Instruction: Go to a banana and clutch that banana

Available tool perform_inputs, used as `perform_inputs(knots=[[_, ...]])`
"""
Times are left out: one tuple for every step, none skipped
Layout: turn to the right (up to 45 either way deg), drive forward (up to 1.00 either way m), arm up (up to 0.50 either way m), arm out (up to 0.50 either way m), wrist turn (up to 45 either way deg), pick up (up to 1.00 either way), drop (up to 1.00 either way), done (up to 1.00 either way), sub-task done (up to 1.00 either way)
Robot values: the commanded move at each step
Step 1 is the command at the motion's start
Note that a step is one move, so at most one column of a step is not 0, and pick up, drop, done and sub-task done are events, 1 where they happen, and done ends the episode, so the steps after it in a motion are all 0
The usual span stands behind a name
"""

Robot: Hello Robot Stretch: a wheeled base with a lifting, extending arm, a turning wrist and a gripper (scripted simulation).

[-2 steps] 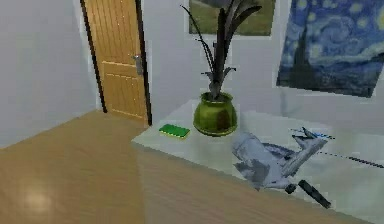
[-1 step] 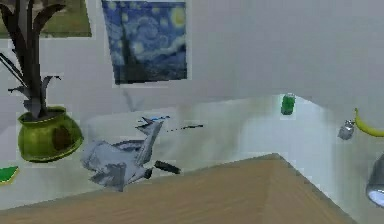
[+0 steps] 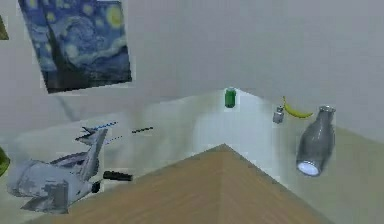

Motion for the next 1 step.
perform_inputs(knots=[[0.0,0.45,0.00,0.00,0.0,0.00,0.00,0.00,0.00]])
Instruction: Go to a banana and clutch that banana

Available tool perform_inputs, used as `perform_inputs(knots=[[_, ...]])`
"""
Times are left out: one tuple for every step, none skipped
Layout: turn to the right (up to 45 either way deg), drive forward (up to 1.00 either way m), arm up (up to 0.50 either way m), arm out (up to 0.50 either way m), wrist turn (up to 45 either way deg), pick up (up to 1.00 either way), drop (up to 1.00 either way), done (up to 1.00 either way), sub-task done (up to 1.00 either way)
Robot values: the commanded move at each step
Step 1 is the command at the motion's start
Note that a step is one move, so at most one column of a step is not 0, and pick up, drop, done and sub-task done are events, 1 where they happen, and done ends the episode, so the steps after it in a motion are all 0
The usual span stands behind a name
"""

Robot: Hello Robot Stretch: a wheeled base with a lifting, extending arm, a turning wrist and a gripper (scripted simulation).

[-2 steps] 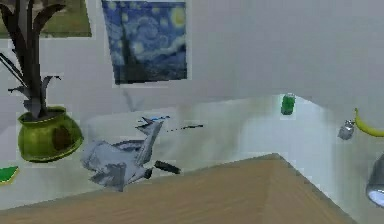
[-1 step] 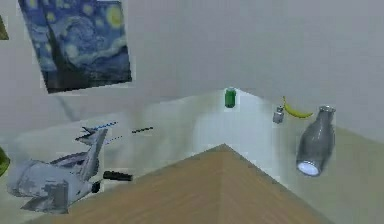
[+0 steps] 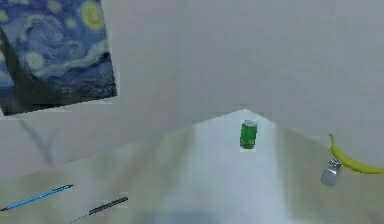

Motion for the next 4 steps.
perform_inputs(knots=[[-42.0,0.00,0.00,0.00,0.0,0.00,0.00,0.00,0.00],[45.0,0.00,0.00,0.00,0.0,0.00,0.00,0.00,0.00],[45.0,0.00,0.00,0.00,0.0,0.00,0.00,0.00,0.00],[9.0,0.00,0.00,0.00,0.0,0.00,0.00,0.00,0.00]])
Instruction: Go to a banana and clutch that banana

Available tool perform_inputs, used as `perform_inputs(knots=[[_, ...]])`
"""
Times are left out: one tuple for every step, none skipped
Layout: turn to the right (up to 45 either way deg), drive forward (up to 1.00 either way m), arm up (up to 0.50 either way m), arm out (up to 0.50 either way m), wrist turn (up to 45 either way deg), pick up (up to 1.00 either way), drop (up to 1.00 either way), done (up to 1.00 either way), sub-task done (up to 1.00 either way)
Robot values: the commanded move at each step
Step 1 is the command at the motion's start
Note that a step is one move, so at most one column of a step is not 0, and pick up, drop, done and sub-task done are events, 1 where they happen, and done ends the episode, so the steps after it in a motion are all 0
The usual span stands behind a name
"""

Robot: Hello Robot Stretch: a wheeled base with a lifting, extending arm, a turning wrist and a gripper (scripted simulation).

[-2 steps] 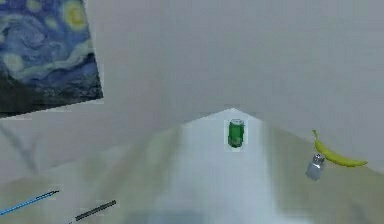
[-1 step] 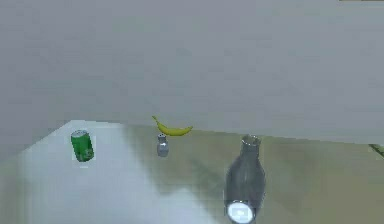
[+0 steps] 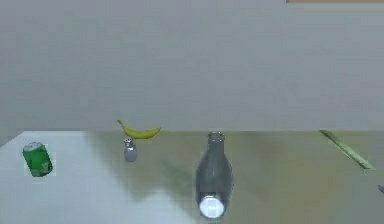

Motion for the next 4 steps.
perform_inputs(knots=[[0.0,0.05,0.00,0.00,0.0,0.00,0.00,0.00,0.00],[-45.0,0.00,0.00,0.00,0.0,0.00,0.00,0.00,0.00],[-45.0,0.00,0.00,0.00,0.0,0.00,0.00,0.00,0.00],[-12.0,0.00,0.00,0.00,0.0,0.00,0.00,0.00,0.00]])
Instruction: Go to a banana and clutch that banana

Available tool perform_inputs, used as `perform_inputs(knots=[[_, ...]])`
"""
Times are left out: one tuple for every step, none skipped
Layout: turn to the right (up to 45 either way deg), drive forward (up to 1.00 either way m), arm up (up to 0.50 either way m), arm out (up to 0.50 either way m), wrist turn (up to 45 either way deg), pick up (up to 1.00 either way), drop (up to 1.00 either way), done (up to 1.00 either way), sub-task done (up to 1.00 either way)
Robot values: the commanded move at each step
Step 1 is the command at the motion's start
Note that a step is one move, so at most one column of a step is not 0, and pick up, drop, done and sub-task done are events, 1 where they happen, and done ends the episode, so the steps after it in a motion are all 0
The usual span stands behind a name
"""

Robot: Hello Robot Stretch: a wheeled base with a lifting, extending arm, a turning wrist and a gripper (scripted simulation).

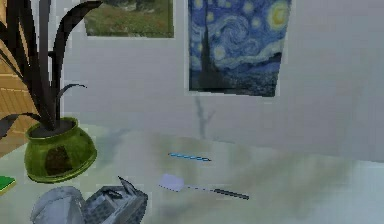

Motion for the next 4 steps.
perform_inputs(knots=[[0.0,0.00,0.50,0.00,0.0,0.00,0.00,0.00,0.00],[0.0,0.00,0.38,0.00,0.0,0.00,0.00,0.00,0.00],[0.0,0.00,0.00,0.48,0.0,0.00,0.00,0.00,0.00],[0.0,0.00,0.00,0.00,45.0,0.00,0.00,0.00,0.00]])
